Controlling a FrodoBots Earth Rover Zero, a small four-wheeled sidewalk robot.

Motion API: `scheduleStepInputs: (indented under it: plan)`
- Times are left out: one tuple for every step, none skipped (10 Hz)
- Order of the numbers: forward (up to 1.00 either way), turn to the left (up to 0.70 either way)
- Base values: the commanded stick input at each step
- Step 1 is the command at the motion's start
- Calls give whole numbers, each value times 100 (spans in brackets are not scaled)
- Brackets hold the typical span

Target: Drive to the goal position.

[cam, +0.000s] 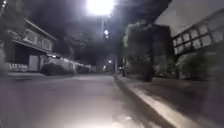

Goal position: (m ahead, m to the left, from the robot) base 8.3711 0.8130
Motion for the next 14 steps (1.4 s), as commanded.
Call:
scheduleStepInputs:
  plan:
    - [49,4]
    - [49,4]
    - [49,4]
    - [49,4]
    - [49,4]
    - [49,4]
    - [49,4]
    - [49,4]
    - [49,4]
    - [49,4]
    - [49,4]
    - [49,4]
    - [49,4]
    - [49,4]
